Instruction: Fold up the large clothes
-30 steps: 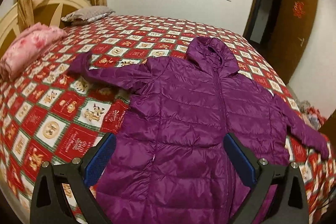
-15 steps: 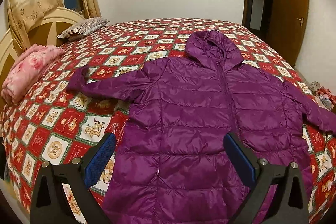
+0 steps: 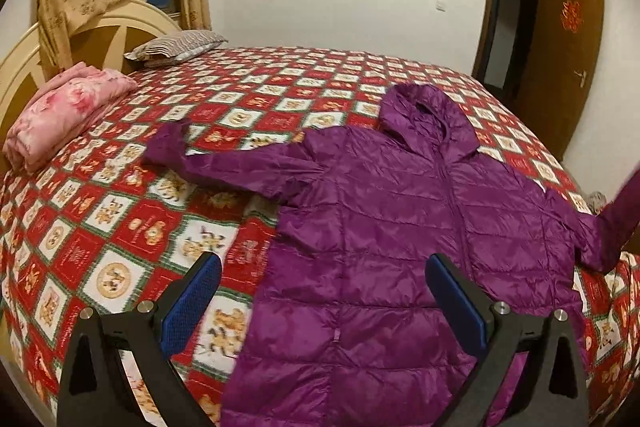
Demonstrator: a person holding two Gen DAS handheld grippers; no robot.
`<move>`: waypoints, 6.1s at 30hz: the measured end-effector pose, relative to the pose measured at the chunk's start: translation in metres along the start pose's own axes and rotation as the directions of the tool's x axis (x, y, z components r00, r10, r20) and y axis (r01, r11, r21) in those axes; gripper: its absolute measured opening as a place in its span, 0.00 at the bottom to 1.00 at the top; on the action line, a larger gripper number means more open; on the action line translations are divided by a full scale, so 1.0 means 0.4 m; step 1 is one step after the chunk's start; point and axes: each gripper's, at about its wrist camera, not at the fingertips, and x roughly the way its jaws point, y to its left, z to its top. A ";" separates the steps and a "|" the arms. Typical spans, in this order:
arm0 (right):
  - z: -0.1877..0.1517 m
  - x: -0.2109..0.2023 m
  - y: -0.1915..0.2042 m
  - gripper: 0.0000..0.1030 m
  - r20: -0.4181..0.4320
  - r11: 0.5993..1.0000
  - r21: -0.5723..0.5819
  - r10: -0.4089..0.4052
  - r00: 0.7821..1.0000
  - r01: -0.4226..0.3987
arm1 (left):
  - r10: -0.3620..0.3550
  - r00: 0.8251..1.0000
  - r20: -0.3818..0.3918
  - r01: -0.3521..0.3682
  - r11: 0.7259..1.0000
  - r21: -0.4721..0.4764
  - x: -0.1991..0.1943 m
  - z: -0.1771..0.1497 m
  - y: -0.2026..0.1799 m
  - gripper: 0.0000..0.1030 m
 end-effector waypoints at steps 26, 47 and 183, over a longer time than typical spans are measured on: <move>-0.310 0.352 0.743 0.80 -0.316 0.757 -0.009 0.618 0.720 -0.653 | 0.111 0.993 0.037 -0.108 0.991 -0.077 0.061 -0.002 0.239 0.99; -0.423 0.498 0.620 0.31 -0.461 0.902 -0.163 0.288 0.839 -0.399 | 0.136 0.991 -0.002 -0.136 0.990 -0.041 0.175 0.095 0.189 0.99; 0.160 1.082 0.490 0.09 -0.351 0.921 -0.138 0.300 0.887 -0.365 | -0.411 0.899 -0.148 0.415 0.910 -0.005 0.982 0.646 -0.395 0.06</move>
